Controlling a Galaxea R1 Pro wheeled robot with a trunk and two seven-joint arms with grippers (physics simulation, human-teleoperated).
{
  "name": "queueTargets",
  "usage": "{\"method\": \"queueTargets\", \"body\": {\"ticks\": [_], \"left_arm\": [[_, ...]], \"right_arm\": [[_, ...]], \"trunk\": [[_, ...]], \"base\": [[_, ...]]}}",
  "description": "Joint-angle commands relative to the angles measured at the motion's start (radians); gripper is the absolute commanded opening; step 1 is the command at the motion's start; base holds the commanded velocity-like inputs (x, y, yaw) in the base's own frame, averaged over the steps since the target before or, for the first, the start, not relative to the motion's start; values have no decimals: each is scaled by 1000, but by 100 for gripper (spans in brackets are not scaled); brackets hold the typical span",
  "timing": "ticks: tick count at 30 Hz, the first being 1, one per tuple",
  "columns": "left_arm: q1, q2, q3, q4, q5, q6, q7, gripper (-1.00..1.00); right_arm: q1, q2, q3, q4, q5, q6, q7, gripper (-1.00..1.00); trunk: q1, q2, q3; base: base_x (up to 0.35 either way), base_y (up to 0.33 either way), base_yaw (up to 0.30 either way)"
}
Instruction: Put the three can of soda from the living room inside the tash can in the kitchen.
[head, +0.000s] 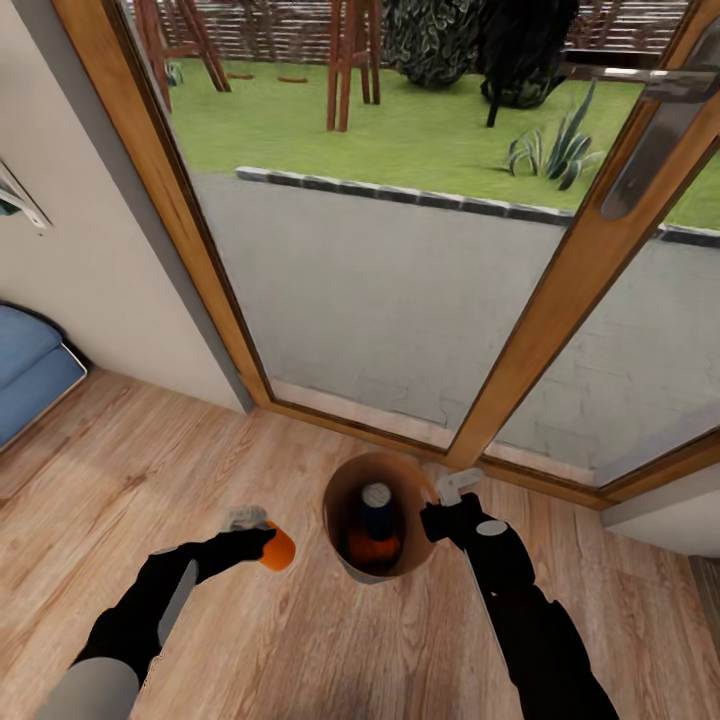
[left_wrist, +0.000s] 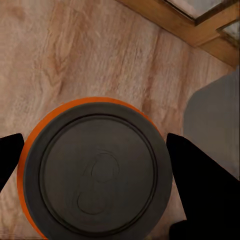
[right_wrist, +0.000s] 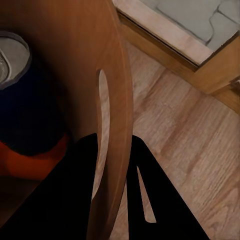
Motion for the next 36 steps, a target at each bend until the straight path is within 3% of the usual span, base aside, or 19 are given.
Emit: {"method": "queueTargets", "body": {"ticks": [1,8,12,13,26,30,34,36], "left_arm": [[0,6,0,-13,-1,28,-18,-100],[0,13,0,-59,0,108,-35,-100],[0,13,1,-70,1,143,-92,-100],[0,14,1,-76,1,157,-133,-100],[0,20,4,-88,3,244,-222,-100],[0,29,1,-131,-2,300,-272,-100],[0,34,0,-147,-3,325,-284,-100],[0,50,-2,-160,-2,346,-287,-100]], "right_arm": [[0,0,1,2,-15,-4,3,-100],[0,-2,0,70,-13,-57,-5,-100],[0,-7,-3,96,-13,-69,-10,-100],[0,-7,-3,113,-13,-86,-13,-100],[0,-8,-6,170,-13,-134,-20,-100],[0,-9,-6,174,-13,-141,-21,-100],[0,-9,-6,175,-13,-142,-21,-100],[0,-9,-6,175,-13,-144,-21,-100]], "trunk": [[0,0,0],[0,0,0],[0,0,0],[0,0,0],[0,0,0],[0,0,0],[0,0,0],[0,0,0]], "base": [[0,0,0],[0,0,0],[0,0,0],[0,0,0],[0,0,0],[0,0,0],[0,0,0],[0,0,0]]}}
